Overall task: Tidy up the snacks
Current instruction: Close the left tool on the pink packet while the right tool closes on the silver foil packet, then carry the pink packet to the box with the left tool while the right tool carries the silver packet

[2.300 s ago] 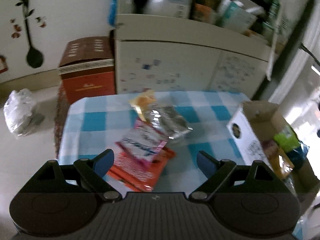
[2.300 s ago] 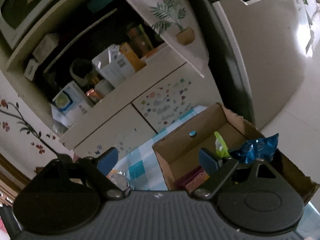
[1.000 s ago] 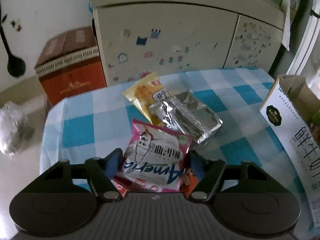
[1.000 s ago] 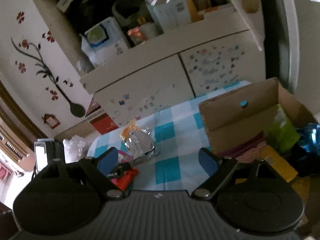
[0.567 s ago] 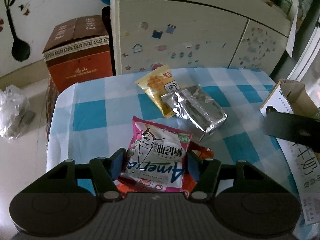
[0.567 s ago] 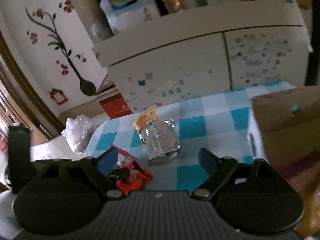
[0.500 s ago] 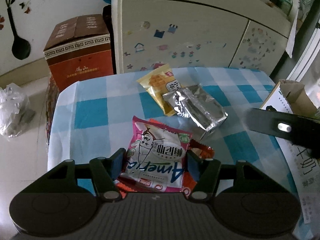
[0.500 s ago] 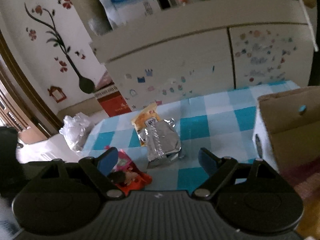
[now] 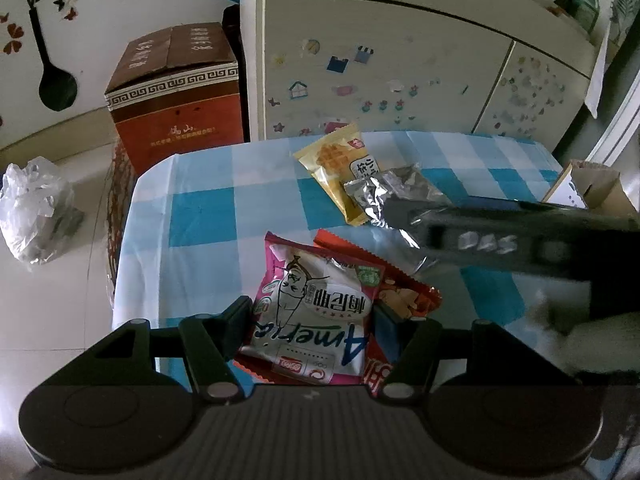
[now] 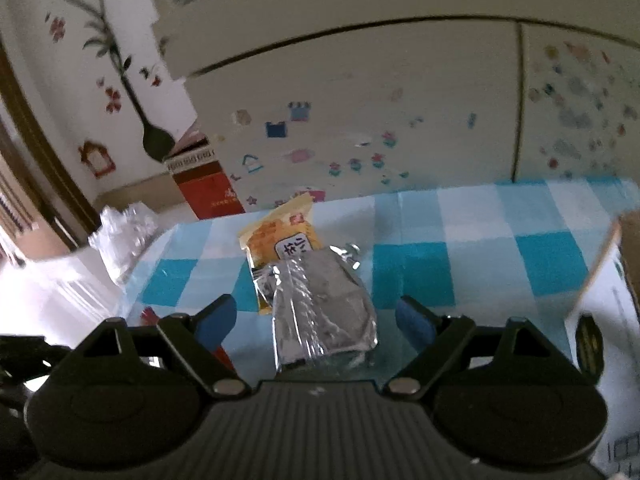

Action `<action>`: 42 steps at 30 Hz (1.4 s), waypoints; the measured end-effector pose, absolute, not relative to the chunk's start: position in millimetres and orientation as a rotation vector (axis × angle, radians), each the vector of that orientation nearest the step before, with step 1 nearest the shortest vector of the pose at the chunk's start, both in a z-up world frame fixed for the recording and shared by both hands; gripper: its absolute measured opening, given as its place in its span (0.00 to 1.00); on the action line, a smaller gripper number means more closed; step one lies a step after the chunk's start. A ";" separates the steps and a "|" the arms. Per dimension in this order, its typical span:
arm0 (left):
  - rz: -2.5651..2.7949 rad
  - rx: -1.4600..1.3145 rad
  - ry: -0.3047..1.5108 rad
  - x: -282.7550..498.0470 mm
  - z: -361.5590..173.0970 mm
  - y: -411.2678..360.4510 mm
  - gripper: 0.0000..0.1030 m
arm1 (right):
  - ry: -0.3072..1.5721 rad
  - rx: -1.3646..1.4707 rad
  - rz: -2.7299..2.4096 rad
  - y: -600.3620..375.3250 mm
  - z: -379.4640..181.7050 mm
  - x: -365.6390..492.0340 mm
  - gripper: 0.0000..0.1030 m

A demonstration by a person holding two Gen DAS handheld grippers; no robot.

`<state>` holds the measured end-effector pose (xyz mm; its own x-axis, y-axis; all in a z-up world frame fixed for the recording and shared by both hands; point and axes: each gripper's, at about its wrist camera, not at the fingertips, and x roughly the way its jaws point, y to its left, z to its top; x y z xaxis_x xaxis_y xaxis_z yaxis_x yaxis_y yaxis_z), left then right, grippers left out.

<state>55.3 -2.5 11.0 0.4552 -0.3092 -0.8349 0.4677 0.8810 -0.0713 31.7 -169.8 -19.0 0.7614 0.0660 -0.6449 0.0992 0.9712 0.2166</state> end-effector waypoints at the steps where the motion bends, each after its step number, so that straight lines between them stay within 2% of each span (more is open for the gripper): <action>1: -0.482 0.178 0.990 55.3 11.1 -3.1 0.67 | 0.711 0.212 -0.027 -165.9 -20.6 34.2 0.82; 5: -0.473 0.185 0.997 55.4 9.5 -4.2 0.67 | 0.729 0.177 -0.020 -159.5 -31.3 39.9 0.77; 9: -0.470 0.188 0.997 55.3 10.3 -5.7 0.67 | 0.727 0.084 -0.062 -151.7 -36.6 40.3 0.58; 18: -0.479 0.140 0.972 50.8 26.1 -6.4 0.67 | 0.781 0.264 -0.109 -174.0 -18.2 17.7 0.58; 30: -0.497 0.093 0.914 34.6 51.1 -8.2 0.67 | 0.807 0.323 -0.148 -177.0 26.4 -45.7 0.58; 37: -0.489 0.086 0.911 24.2 55.7 -8.1 0.67 | 0.784 0.367 -0.117 -172.5 49.7 -85.6 0.58; 42: -0.492 0.110 0.912 19.1 52.8 -10.8 0.67 | 0.755 0.418 -0.134 -179.4 47.1 -103.3 0.58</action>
<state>19.1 -10.8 52.8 0.5098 -0.3622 -0.7803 0.4534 0.8840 -0.1141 -103.3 -179.4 47.1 0.7242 0.0310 -0.6889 0.2654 0.9095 0.3199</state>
